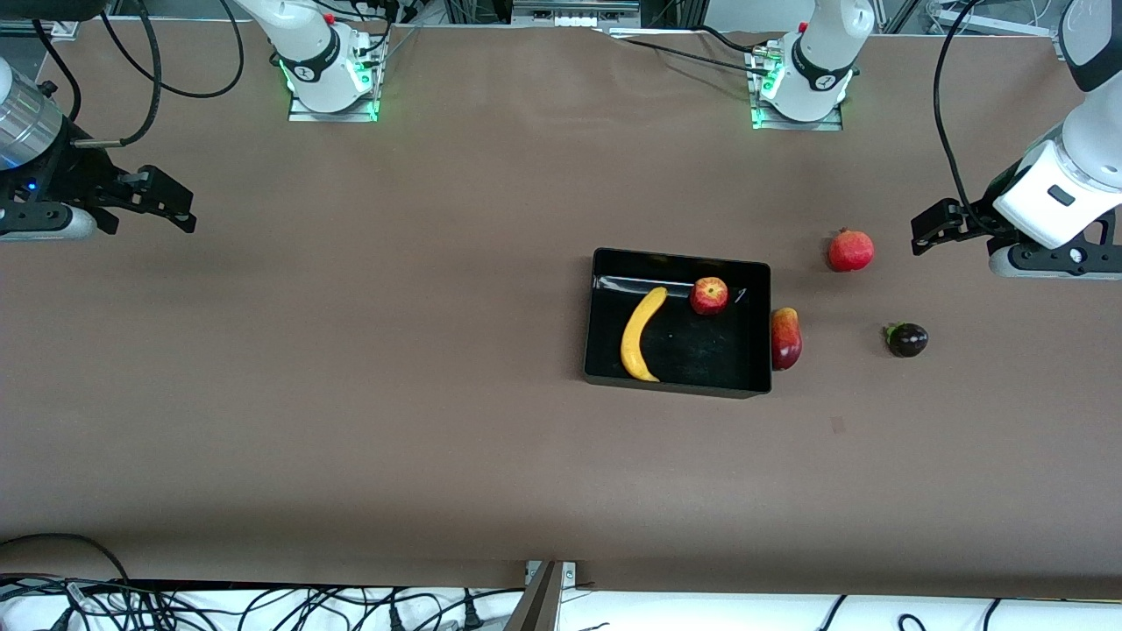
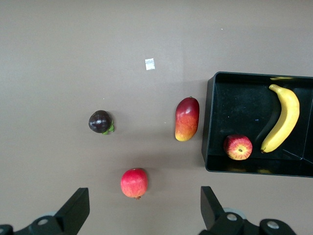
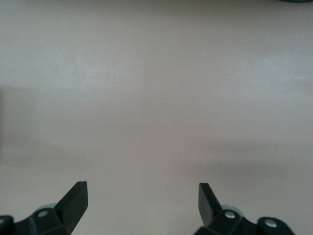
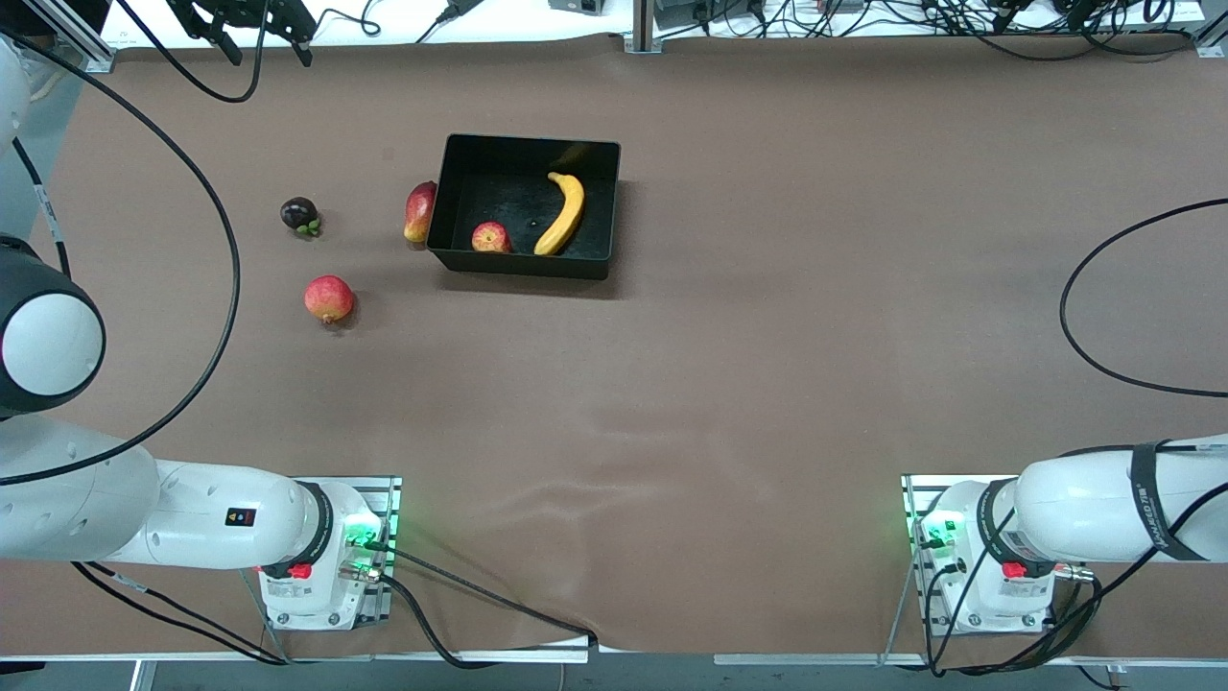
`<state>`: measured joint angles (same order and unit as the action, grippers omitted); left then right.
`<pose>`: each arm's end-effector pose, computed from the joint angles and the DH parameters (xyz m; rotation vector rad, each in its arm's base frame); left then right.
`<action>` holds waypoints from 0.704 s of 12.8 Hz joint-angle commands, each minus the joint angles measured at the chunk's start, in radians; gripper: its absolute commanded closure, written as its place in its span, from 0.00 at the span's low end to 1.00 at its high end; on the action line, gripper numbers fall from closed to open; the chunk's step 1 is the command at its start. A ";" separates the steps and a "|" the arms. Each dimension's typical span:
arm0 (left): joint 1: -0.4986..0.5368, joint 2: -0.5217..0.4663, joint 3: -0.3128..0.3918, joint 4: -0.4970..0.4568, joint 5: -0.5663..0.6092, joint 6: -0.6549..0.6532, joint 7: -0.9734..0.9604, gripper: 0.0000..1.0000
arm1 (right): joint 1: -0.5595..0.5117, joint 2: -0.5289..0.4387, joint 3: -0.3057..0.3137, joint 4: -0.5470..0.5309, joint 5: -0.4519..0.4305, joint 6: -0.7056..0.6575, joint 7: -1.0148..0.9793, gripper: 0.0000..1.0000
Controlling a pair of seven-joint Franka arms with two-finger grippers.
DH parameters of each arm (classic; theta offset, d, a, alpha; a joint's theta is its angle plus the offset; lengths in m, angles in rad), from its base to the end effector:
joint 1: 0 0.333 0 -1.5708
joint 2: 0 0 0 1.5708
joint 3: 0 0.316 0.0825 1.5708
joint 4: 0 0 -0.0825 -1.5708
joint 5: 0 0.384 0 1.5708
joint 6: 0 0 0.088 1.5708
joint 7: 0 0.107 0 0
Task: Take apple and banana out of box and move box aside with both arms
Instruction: 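Reach the left gripper down into the black tray to the small apple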
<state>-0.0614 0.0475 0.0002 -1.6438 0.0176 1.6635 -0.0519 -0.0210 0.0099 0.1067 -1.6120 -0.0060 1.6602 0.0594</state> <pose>0.5726 -0.0334 0.5711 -3.1222 0.0174 0.0418 0.5634 0.0475 0.6074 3.1386 0.0419 0.0606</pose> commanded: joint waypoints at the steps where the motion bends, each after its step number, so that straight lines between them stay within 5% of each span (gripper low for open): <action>1: -0.003 0.012 0.003 0.036 -0.016 -0.047 0.014 0.00 | -0.011 0.002 0.010 0.014 -0.009 -0.005 -0.004 0.00; 9: -0.031 0.041 -0.005 0.062 -0.030 -0.134 0.015 0.00 | -0.013 0.001 0.010 0.014 -0.009 -0.005 -0.006 0.00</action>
<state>-0.0791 0.0495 -0.0030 -1.6410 0.0139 1.5642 -0.0519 -0.0212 0.0099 0.1067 -1.6117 -0.0060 1.6602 0.0594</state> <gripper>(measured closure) 0.000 0.000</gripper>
